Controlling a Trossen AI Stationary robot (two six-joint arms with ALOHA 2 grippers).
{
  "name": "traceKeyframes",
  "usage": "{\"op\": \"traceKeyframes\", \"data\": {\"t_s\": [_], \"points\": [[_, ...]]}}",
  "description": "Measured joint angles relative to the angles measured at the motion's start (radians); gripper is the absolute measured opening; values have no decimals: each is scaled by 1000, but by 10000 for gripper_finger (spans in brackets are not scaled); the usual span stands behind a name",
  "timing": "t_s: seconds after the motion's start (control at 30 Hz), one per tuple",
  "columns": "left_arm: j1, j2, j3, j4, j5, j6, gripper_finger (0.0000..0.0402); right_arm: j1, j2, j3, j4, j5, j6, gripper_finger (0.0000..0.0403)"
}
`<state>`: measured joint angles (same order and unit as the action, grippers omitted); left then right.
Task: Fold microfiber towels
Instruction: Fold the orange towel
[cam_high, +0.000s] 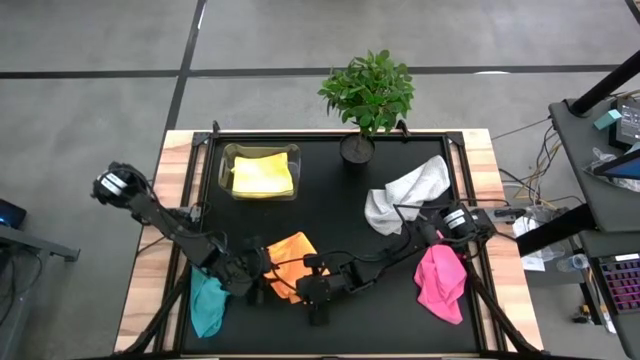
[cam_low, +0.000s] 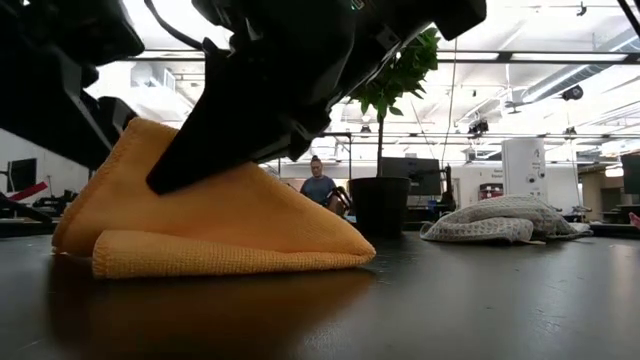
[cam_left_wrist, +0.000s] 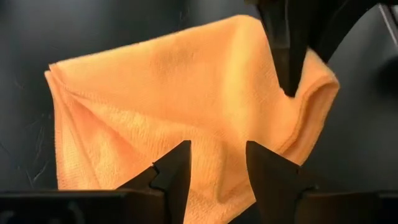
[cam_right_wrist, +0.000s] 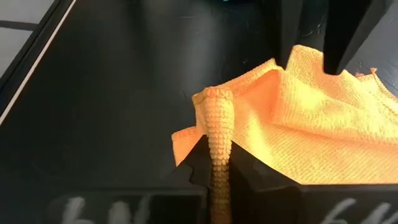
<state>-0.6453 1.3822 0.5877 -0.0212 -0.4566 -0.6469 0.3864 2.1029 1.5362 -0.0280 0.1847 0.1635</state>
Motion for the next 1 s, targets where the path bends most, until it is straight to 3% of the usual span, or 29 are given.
{"op": "traceKeyframes", "data": {"t_s": [0.33,0.63,0.77,0.93,1.0], "points": [[6,34,-4,-3,-35,-2,215,14,0,-1,11,28,9,13],[9,160,0,51,-32,3,214,15,0,-1,12,53,19,13],[11,170,9,51,-92,51,161,15,0,-1,11,52,19,13],[40,126,11,46,-168,108,25,17,0,0,-17,53,2,13],[71,103,10,39,-191,120,12,17,0,6,-42,53,0,13]]}}
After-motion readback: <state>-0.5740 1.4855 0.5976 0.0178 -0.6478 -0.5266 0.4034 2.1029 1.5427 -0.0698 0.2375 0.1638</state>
